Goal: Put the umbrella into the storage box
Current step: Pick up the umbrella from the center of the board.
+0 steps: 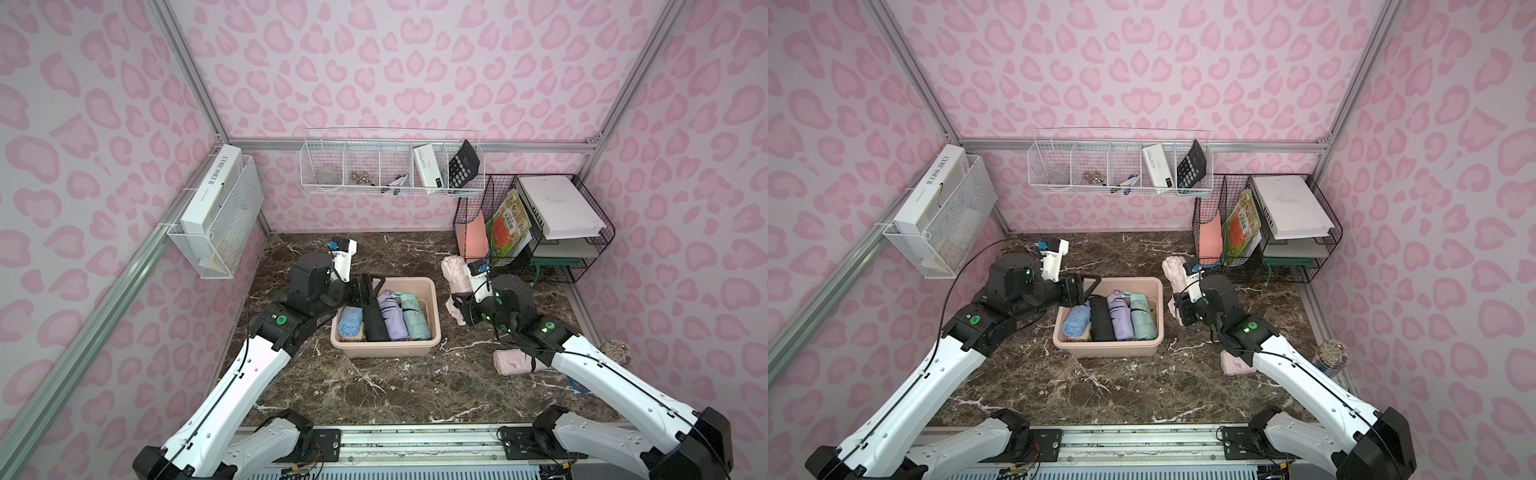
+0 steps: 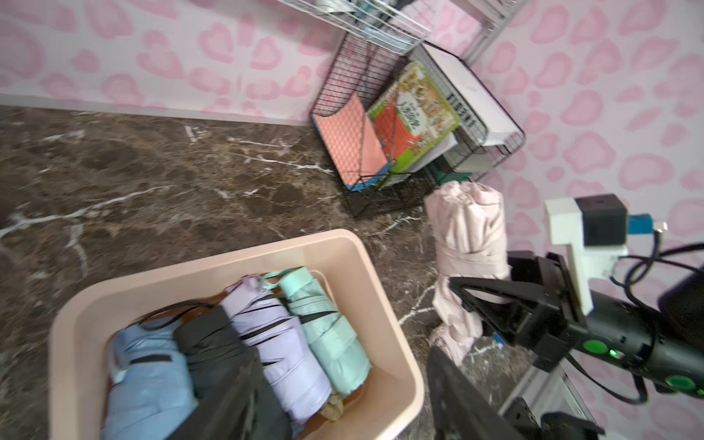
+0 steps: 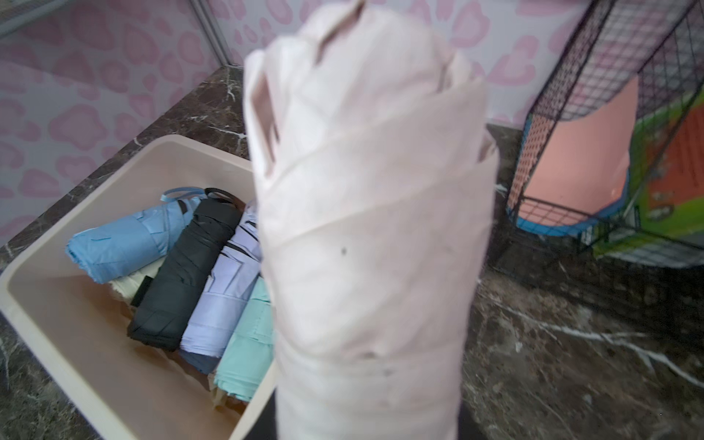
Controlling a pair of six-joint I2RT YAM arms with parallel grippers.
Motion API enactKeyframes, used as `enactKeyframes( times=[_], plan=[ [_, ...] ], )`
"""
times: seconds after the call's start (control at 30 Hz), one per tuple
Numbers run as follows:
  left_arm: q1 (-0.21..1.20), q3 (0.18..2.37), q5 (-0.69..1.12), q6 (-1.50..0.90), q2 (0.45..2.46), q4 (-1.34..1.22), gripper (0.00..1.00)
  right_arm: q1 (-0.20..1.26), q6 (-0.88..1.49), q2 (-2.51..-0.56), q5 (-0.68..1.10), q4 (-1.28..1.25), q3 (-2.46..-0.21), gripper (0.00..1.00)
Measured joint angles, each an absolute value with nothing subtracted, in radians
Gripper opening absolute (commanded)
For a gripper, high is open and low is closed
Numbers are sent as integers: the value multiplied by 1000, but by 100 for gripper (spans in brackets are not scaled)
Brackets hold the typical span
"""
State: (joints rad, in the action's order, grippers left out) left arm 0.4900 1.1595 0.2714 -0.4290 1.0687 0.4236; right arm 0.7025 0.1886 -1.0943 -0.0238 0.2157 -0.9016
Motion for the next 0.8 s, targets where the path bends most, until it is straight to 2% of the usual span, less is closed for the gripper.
enactKeyframes(
  times=[0.13,0.47,0.57,0.7,0.8],
  plan=[
    [547,1193,332,-412,1116,387,69,791,96,-1145,-11,219,-976,23],
    [561,1172,437,-431,1145,346,70,903,-14,-1264,43,250,-1108,24],
    [558,1149,439,-450,1141,337,66,916,-29,-1285,41,265,-1128,24],
    [558,1109,416,-494,1124,311,55,930,-36,-1301,40,268,-1140,25],
    [556,1079,402,-520,1109,282,57,939,-42,-1311,32,268,-1146,25]
  ],
)
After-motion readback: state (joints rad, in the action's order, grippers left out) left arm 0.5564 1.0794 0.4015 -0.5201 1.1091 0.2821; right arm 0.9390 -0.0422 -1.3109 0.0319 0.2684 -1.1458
